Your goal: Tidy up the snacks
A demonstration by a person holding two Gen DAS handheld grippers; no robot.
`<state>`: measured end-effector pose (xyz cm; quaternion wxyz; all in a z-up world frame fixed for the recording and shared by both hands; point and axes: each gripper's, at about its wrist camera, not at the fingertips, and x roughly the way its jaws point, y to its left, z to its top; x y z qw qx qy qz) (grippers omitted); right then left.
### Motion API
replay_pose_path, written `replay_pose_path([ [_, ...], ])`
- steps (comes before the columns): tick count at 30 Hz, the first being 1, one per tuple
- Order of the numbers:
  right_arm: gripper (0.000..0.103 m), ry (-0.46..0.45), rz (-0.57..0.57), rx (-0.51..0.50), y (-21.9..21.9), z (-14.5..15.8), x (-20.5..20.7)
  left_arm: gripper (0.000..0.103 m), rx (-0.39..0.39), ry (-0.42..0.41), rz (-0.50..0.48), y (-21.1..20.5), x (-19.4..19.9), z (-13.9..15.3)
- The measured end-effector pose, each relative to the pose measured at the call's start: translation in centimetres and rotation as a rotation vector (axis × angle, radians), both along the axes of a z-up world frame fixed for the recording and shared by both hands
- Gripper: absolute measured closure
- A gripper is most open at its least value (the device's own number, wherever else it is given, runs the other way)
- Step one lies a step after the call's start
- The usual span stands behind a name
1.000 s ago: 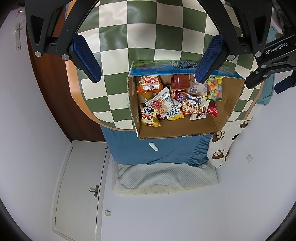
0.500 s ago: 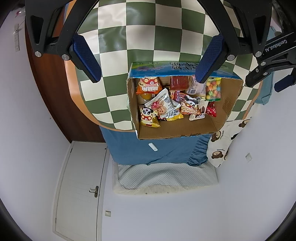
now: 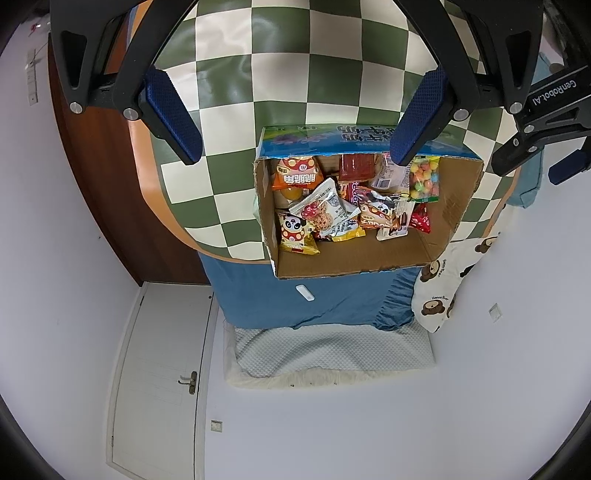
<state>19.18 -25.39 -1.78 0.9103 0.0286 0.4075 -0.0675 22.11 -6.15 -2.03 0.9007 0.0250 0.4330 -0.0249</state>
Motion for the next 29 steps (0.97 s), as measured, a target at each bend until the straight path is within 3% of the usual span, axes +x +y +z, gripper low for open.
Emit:
replay_pose_path([
  [29, 0.0, -0.008, -0.016, -0.001, -0.3, 0.7, -0.7, 0.0, 0.012, -0.023, -0.009, -0.4, -0.7, 1.1],
])
